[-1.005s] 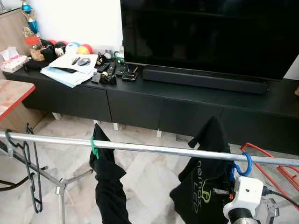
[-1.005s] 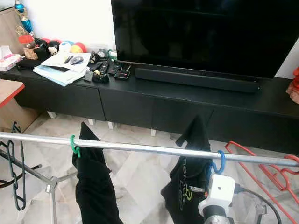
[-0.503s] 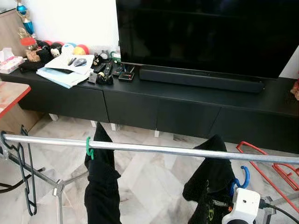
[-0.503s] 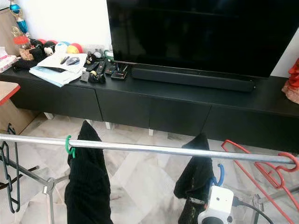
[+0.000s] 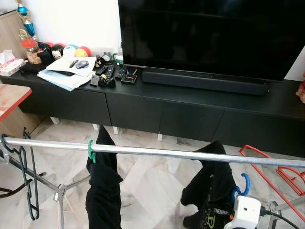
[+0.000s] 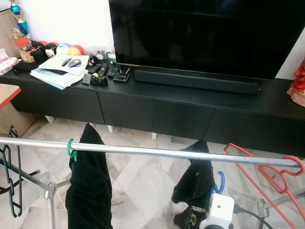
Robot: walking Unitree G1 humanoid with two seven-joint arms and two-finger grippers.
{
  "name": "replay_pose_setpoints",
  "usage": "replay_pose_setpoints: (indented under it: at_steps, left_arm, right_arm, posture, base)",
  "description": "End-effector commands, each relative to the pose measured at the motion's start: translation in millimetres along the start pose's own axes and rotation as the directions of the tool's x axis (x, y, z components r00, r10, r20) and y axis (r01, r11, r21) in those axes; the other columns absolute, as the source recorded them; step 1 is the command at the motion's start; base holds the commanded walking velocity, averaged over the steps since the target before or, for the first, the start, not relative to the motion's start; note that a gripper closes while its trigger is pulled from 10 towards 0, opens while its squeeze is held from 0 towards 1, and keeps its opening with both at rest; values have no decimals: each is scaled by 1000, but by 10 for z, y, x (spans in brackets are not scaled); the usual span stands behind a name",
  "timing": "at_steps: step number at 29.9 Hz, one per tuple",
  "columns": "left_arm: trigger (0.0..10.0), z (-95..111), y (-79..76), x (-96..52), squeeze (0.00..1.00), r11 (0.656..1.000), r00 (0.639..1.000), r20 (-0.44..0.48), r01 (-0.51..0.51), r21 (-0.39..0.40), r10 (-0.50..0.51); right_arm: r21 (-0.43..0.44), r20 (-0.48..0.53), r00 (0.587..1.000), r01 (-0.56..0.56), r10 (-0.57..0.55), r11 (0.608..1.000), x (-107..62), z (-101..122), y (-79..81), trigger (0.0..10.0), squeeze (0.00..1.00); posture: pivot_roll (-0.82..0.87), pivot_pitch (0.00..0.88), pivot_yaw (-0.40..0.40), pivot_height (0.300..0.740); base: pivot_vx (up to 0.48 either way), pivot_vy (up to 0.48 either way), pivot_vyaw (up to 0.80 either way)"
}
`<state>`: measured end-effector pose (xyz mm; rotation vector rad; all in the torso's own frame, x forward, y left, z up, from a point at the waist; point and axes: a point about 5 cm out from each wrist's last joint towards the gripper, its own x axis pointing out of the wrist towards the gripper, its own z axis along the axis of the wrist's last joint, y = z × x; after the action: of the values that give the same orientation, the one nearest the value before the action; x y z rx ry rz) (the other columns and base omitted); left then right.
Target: Hang hanger
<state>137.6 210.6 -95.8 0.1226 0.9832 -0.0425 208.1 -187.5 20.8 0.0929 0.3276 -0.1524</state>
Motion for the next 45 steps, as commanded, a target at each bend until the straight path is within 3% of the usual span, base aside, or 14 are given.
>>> replay_pose_setpoints:
  at_steps: [1,9,22,41,45]
  left_arm:
    - [10000,-150,-31,-31,0,998,998,-55,-10,-63,7]
    - [10000,-170,-23,-36,0,998,998,-68,-9,-58,5]
    - [10000,-176,-21,-40,0,999,998,-68,0,-44,-3]
    - [10000,-155,-28,-33,0,999,998,-59,3,-39,-5]
    - [10000,-147,-25,-31,0,999,998,-59,4,-38,-7]
  right_arm:
    - [-4,66,998,-23,24,1000,43,116,22,10000,0]
    - [-20,75,995,-59,61,998,74,112,78,10000,0]
    - [18,61,998,-34,32,999,74,71,72,10000,0]
    - [11,55,997,-48,47,999,115,103,83,10000,0]
    - [-17,68,996,-63,64,998,117,117,102,10000,0]
  posture:
    - [-89,39,6,740]
    - [-96,20,21,740]
    - [-100,6,27,740]
    - [-93,20,19,740]
    - [-94,27,20,740]
  base:
    - [0,0,0]
    - [0,148,0]
    - [0,287,0]
    - [0,0,-800]
    - [0,0,-100]
